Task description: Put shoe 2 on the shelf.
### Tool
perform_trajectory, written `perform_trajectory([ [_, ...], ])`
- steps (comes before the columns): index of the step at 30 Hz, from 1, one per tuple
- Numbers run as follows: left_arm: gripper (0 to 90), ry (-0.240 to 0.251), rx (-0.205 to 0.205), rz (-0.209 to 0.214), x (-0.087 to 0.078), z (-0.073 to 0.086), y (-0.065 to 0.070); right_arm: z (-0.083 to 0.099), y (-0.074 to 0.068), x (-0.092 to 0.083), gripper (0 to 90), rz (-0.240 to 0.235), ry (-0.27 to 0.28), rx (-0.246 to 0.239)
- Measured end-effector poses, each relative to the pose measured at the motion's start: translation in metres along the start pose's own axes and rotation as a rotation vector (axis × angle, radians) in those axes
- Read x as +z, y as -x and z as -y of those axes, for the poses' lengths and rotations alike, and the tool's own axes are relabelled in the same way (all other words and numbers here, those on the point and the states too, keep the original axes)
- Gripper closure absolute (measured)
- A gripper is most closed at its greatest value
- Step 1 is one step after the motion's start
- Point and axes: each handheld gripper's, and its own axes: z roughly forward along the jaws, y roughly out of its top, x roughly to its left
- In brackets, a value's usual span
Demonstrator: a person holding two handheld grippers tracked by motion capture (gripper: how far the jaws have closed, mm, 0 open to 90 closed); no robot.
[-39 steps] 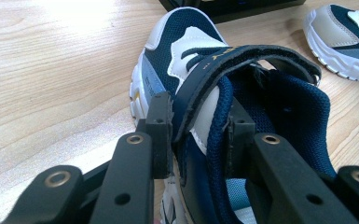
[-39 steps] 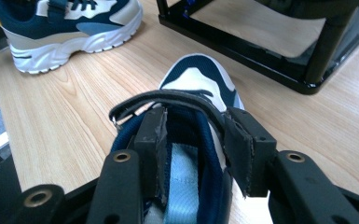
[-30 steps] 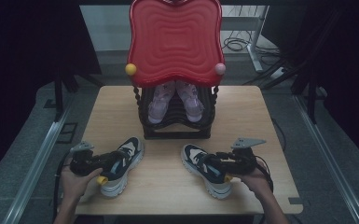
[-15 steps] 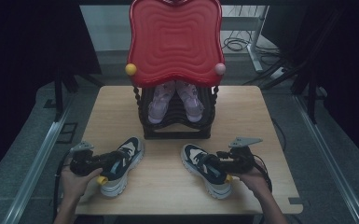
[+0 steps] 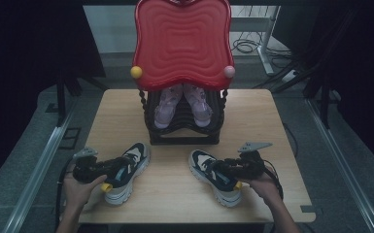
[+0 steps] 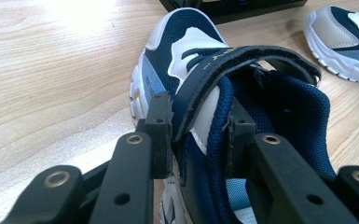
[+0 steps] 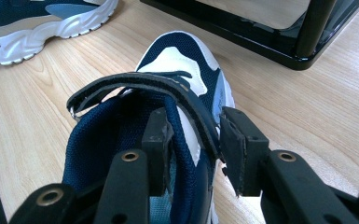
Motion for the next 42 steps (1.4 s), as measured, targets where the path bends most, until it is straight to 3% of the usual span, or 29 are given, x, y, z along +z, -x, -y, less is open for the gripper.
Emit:
perform_trajectory([
  [7, 69.4, 0.004, -0.003, -0.001, 0.0, 0.001, 0.0, 0.0, -0.001, 0.0, 71.5, -0.002, -0.015, 0.007],
  [14, 70.0, 0.014, -0.004, 0.003, 0.0, 0.002, 0.002, 0.003, -0.005, -0.003, 73.8, 0.022, 0.011, -0.012],
  [20, 70.5, 0.049, -0.019, 0.04, -0.005, 0.001, 0.003, 0.011, -0.003, -0.011, 74.7, 0.031, 0.075, 0.009],
  [35, 70.4, 0.139, -0.045, 0.05, -0.016, 0.002, 0.004, 0.035, -0.003, -0.032, 74.7, -0.009, 0.259, 0.069],
  [42, 70.3, 0.19, -0.061, 0.067, -0.023, 0.003, 0.004, 0.045, -0.001, -0.043, 74.8, 0.022, 0.33, 0.106],
])
